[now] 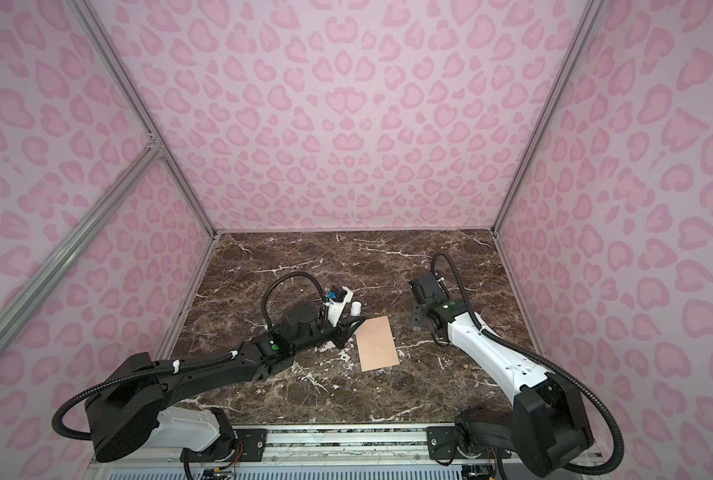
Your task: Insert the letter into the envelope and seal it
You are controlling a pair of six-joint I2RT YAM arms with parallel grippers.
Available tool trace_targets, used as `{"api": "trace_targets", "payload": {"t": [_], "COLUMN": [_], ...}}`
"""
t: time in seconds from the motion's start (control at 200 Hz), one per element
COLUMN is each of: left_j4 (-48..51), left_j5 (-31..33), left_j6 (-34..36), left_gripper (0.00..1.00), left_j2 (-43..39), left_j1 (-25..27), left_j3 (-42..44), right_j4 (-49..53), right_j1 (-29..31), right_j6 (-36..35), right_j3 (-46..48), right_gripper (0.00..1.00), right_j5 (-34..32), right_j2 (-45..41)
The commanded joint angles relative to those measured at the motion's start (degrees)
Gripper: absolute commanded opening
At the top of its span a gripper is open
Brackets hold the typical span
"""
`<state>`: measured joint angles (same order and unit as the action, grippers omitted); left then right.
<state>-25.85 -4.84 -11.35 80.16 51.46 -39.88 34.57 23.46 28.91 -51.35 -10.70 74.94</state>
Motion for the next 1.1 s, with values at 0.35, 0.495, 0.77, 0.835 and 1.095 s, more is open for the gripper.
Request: {"api": "trace_targets", "payload": {"t": [0.35, 0.495, 0.77, 0.835, 1.095], "left_j4": [-3.3, -3.4, -2.9, -3.0, -2.9], "left_j5": [1.9, 1.7, 1.6, 1.6, 1.8], "left_j6": [4.0, 4.3, 4.8, 4.8, 4.7], "left_gripper": [0.04, 0.04, 0.04, 0.04, 0.04], "left_j2": [3.7, 4.0, 4.0, 4.0, 4.1], "left_j1": [0.7, 0.7, 0.8, 0.8, 0.8], "left_j3": [-0.1, 0.0, -0.2, -0.1, 0.0], "right_j4": [2.8, 2.7, 2.1, 2.1, 1.3], "right_j1": [-1.6, -2.3, -3.1, -3.3, -3.4], "right_j6": [1.2, 0.7, 0.4, 0.3, 0.2], "right_j3": [-3.9, -5.5, -7.4, -7.5, -7.4], "right_gripper": [0.44, 0.44, 0.42, 0.41, 0.37], "right_j5": [3.3, 4.2, 4.9, 5.1, 5.8], "right_j2": [12.6, 16.3, 20.3, 21.0, 22.4]}}
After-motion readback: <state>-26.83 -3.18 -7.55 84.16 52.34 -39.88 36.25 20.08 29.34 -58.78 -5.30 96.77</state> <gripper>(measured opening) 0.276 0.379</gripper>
